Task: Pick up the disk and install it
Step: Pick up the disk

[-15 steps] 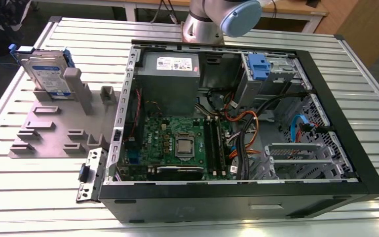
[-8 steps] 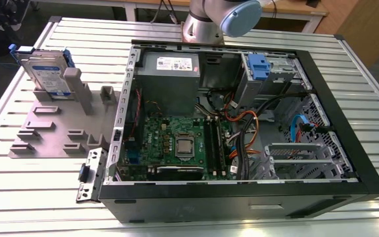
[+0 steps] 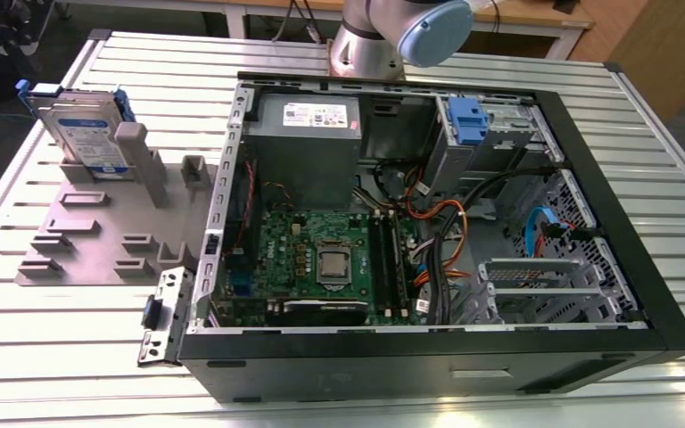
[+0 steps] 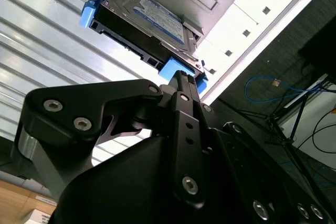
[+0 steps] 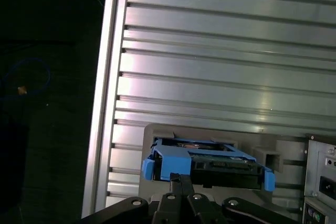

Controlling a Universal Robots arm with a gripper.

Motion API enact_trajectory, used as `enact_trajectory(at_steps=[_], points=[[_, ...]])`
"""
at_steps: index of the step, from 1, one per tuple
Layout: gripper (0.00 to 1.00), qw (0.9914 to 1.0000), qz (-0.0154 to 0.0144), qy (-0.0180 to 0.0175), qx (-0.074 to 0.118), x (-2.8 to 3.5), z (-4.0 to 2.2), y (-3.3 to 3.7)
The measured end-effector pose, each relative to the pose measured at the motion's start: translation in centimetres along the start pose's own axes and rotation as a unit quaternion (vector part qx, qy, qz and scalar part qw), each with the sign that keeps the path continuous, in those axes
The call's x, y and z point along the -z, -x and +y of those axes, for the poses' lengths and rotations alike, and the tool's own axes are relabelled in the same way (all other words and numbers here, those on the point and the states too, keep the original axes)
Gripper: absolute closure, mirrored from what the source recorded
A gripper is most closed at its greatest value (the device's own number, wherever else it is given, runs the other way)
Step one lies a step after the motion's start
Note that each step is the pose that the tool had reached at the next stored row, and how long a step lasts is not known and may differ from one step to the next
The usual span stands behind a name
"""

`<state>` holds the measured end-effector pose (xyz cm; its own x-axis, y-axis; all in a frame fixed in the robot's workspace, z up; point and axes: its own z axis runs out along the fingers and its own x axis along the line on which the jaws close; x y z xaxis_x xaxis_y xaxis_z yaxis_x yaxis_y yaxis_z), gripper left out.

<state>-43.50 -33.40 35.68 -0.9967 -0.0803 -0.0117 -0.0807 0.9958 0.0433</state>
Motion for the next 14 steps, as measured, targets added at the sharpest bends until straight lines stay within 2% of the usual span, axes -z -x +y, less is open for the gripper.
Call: enact_trajectory(at_steps=[7, 14], points=[[0.89, 1.00000, 0.0000, 0.0000, 0.000, 0.00, 0.00, 0.00], [0.89, 0.99988, 0.0006, 0.0002, 0.015, 0.00, 0.00, 0.00]])
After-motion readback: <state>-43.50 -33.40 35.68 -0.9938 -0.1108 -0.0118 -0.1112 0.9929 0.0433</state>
